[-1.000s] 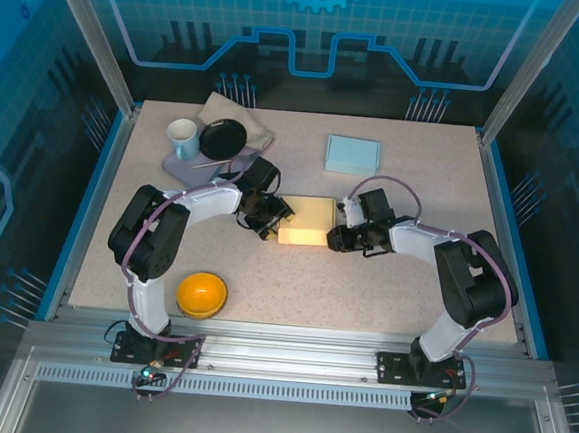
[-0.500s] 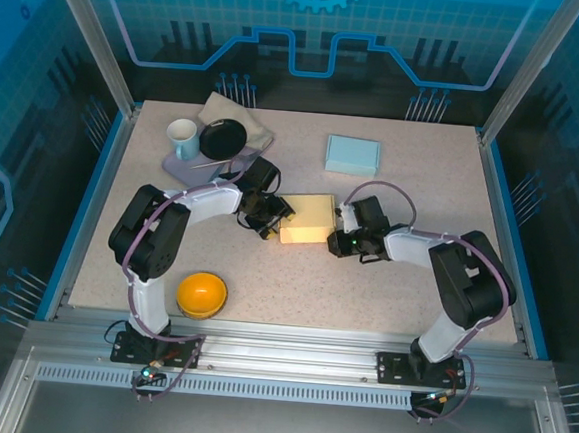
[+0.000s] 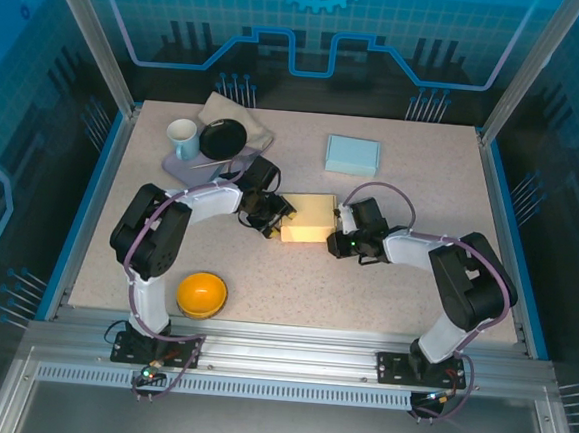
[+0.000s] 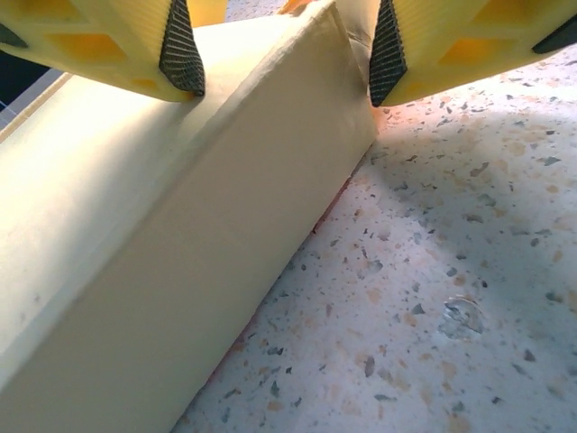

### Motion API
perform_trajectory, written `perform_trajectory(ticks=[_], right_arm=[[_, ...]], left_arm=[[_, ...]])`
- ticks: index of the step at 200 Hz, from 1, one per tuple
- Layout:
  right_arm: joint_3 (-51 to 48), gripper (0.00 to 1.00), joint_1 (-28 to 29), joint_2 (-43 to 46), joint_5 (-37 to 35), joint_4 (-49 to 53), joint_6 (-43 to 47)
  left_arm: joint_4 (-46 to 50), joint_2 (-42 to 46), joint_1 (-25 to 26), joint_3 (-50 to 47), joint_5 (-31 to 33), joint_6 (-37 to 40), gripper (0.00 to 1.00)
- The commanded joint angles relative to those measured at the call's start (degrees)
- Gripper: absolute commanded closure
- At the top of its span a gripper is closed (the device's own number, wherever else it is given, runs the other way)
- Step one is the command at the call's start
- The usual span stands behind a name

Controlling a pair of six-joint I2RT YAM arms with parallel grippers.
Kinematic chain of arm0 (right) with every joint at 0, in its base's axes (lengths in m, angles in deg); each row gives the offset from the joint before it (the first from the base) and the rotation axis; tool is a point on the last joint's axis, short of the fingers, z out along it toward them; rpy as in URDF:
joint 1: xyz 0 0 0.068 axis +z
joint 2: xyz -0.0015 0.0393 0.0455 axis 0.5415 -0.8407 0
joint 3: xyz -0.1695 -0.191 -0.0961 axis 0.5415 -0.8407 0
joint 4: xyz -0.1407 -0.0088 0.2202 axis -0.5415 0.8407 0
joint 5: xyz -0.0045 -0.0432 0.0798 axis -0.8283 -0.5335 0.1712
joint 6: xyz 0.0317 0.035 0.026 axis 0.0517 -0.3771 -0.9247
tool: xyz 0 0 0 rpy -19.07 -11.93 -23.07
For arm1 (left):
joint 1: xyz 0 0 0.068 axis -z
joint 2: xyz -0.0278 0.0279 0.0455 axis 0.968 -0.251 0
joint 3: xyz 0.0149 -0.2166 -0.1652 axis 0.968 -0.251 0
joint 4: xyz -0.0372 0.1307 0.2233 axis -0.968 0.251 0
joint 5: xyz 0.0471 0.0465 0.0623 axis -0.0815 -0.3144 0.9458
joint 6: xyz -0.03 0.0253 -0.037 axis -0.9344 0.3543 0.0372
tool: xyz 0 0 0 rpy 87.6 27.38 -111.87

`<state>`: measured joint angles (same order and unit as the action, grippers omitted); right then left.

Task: Fold the paper box

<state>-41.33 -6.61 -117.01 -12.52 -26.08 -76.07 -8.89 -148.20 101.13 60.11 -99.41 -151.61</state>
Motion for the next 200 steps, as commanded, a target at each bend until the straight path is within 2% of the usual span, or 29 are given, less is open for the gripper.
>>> perform_trajectory(ticks=[1,43,133,145,200], right_arm=[[1.5,0.81,1.3,-1.6,0.6,-1.2,0.3],[1.8,0.81,1.3,-1.7,1.1,-0.8,0.7],[1.6,0.8,-0.2,-0.5,0.3,0.6,2.1],[1.5,0.76,-0.3,0.0,0.0,0.8,2.2],[2.2,0.76,-0.9,4.4,-0.9,4.6,0.2]], left_arm=[[4.3,-4.0,0.6,-0.2,0.0,-1.4,0.46],[2.8,-4.3,1.0,-0.6,-1.1,-2.7,0.46],[7.6,-4.5,0.5,-0.1,3.4,2.0,0.46],[7.9,-4.5,0.4,-0.2,3.9,2.4,0.46],[7.9,-4.8,0.0,-0.4,4.7,2.6,0.46]])
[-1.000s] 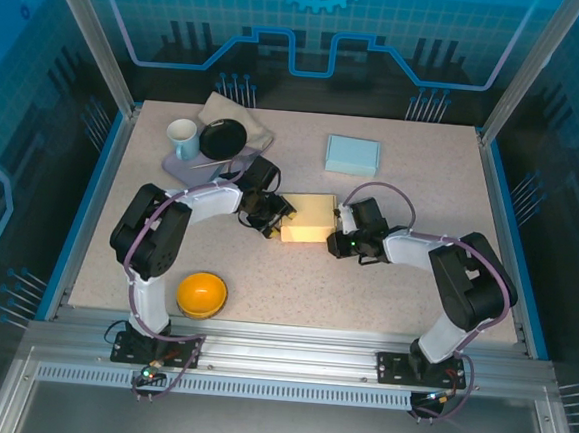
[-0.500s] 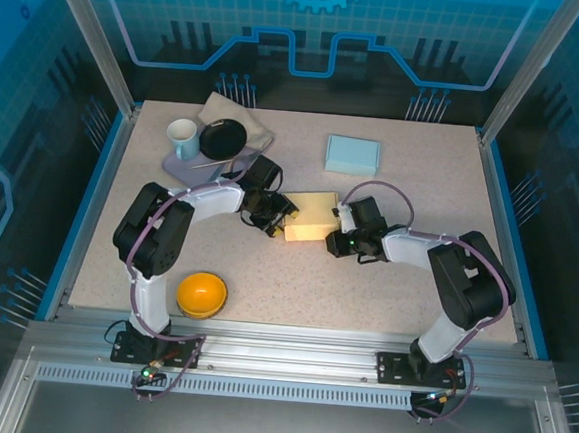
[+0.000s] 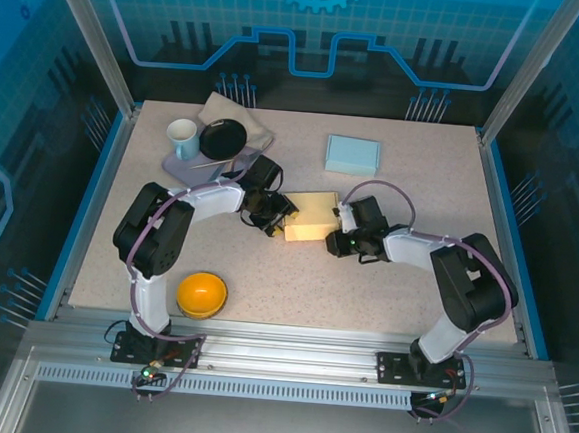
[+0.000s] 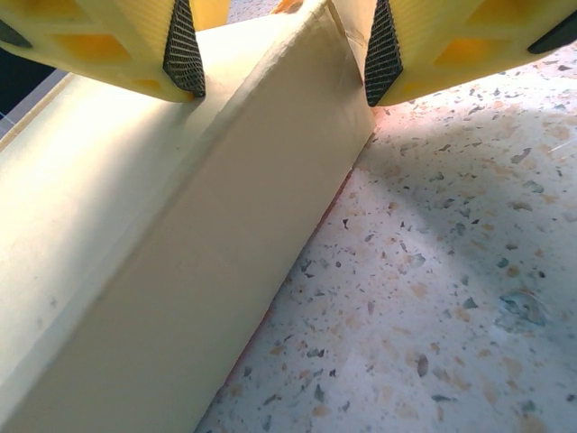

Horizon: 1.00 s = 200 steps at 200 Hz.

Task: Fold the paper box

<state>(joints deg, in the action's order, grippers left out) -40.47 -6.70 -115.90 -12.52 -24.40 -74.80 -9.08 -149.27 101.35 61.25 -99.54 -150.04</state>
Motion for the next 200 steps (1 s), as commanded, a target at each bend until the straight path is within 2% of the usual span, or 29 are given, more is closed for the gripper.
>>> perform_trajectory(ticks=[1,33,60,100,157,200], right_arm=[[1.4,0.76,-0.8,3.4,-0.9,3.0,-1.2],[2.8,0.76,-1.4,6.0,-2.0,7.7,-4.4],[2.6,0.84,-1.5,6.9,-1.8,8.5,-7.8],[2.5,0.91,-1.6,5.1,-2.0,7.4,-10.2],[0.5,0.92,-3.9,-0.9,0.8,-6.4,-12.3],[1.3,0.92,-3.8,-5.1,-1.2,-9.2,-12.6]], left_arm=[[8.1,-3.7,-0.2,-1.5,4.9,1.0,0.46],[8.1,-3.8,-0.2,-1.6,5.0,1.1,0.46],[8.0,-3.8,-0.3,-1.6,5.0,1.1,0.46],[8.1,-3.8,-0.2,-1.6,5.0,1.1,0.46],[8.0,-3.8,-0.3,-1.8,4.7,1.1,0.46],[7.6,-3.7,-0.2,-2.1,4.2,0.9,0.46]])
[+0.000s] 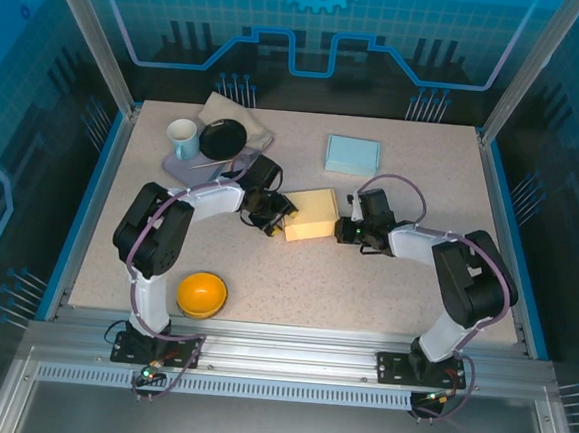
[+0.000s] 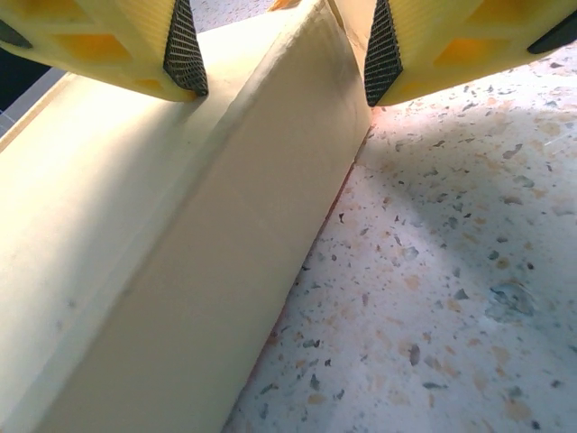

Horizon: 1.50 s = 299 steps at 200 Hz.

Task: Fold the paper box

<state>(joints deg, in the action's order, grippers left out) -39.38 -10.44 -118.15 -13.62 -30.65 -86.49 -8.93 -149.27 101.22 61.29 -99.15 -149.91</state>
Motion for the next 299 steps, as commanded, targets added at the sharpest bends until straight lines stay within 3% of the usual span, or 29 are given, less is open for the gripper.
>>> perform_trajectory(ticks=[1,132,172,206,299], right_arm=[[0.3,0.92,-0.1,-2.9,-0.1,-3.0,-0.9],[10.0,0.88,-2.1,-6.8,3.3,4.1,3.8],[6.0,0.84,4.3,3.1,-3.0,9.0,9.2],[2.5,0.84,13.6,8.3,-7.1,11.7,10.0],[2.1,0.89,17.4,-2.3,-0.7,-4.8,-5.0]], left_arm=[[7.5,-3.7,-0.1,-2.1,3.8,0.8,0.46],[10.6,0.5,1.1,-1.5,2.8,2.5,0.45],[10.5,-0.1,1.1,-1.2,3.1,1.8,0.45],[11.1,-0.4,1.1,-0.4,3.7,1.9,0.45],[10.0,-0.4,1.1,-1.8,3.8,0.9,0.45]])
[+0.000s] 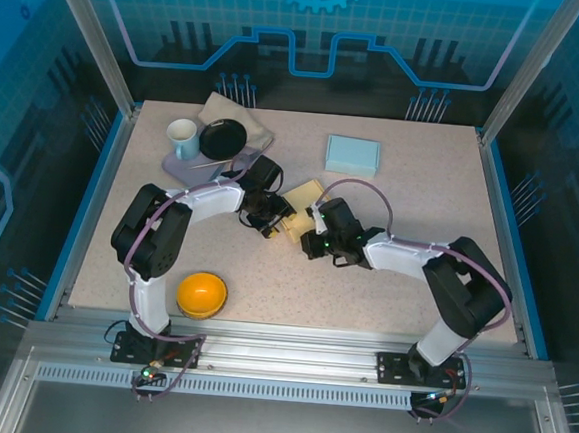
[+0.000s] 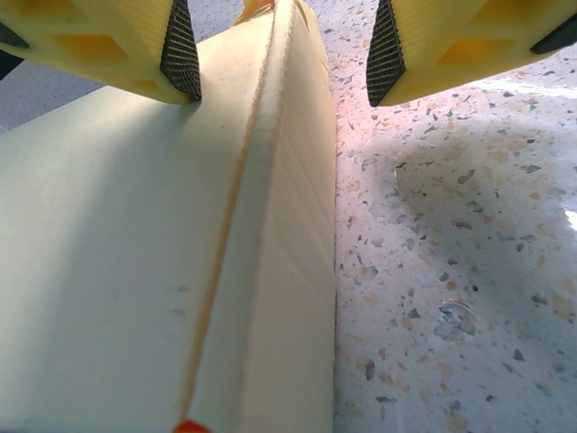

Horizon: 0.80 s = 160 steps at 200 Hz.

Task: Fold the paper box

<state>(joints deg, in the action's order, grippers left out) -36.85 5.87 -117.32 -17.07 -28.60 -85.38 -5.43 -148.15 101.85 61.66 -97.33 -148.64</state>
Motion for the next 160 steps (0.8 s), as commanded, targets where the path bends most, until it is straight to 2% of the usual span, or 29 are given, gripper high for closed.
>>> perform_trajectory(ticks=[1,96,116,160], right_arm=[[-0.4,0.89,1.1,-3.3,2.8,-6.9,-6.3],[0.1,0.91,1.1,-12.8,4.3,-22.3,-20.5],[-2.2,0.91,-0.1,-10.6,4.3,-23.0,-21.8],[-6.5,0.91,-3.9,-1.1,5.5,-14.2,-18.8]], left_arm=[[6.5,-1.5,0.5,-2.2,2.0,-0.4,0.45],[4.4,-1.3,1.0,-4.6,1.0,-1.4,0.45],[5.1,-0.8,0.8,-4.2,1.2,-0.6,0.45],[8.2,0.2,0.3,-0.4,2.5,1.2,0.44]])
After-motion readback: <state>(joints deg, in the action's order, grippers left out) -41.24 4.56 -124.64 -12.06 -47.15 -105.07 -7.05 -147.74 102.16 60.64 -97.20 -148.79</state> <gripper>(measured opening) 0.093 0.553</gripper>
